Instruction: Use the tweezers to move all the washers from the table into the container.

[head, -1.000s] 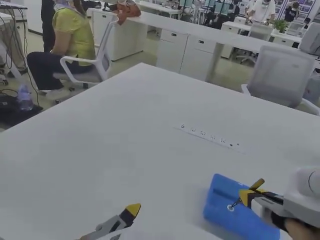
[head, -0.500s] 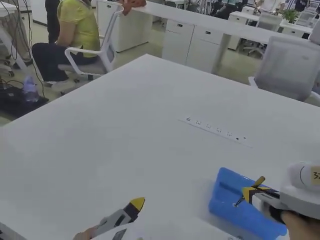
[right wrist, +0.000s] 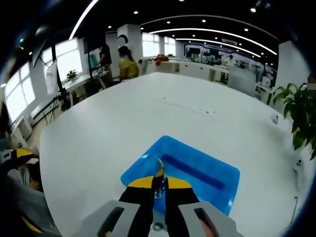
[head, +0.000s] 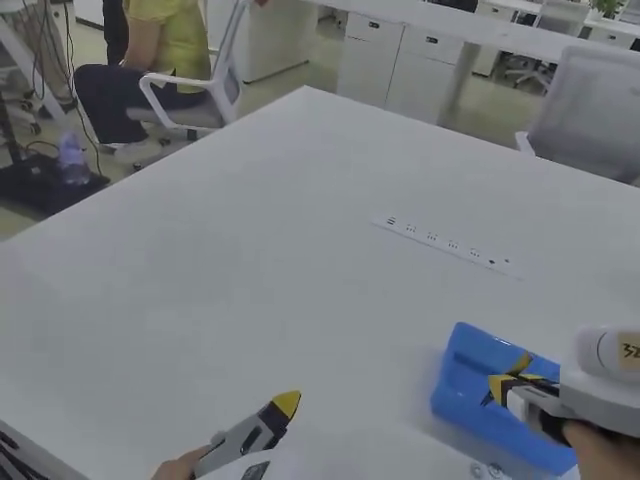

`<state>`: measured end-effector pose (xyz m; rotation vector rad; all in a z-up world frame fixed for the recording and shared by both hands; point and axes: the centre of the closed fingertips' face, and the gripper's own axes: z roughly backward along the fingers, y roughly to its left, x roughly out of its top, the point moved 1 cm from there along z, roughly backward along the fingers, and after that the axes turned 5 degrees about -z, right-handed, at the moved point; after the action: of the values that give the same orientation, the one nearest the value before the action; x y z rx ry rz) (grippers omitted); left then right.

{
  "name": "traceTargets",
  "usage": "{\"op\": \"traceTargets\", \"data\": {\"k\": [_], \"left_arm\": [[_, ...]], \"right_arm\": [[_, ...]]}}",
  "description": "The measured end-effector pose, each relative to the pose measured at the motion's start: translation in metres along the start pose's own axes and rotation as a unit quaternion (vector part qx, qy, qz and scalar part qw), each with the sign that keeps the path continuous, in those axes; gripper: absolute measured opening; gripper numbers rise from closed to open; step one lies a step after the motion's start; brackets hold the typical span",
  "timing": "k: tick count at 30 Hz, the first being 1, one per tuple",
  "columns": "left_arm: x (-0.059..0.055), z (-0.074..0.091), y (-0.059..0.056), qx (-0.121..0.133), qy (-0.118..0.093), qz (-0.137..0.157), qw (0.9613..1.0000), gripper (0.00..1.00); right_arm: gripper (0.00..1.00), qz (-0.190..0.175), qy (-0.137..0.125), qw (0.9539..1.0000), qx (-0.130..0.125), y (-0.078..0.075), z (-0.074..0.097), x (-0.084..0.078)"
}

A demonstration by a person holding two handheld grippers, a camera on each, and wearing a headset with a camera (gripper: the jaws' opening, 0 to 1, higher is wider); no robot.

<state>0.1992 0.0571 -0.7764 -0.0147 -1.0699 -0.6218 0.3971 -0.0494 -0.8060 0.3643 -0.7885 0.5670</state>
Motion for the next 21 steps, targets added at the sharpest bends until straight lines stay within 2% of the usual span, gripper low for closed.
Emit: {"op": "traceTargets", "data": {"k": [21], "left_arm": [[-0.0046, -0.0017, -0.0016, -0.004, 0.014, -0.003, 0.9999, 0.91]], "right_arm": [[0.03, -0.001, 0.007, 1.0000, -0.005, -0.0055, -0.0054, -0.0102]]}}
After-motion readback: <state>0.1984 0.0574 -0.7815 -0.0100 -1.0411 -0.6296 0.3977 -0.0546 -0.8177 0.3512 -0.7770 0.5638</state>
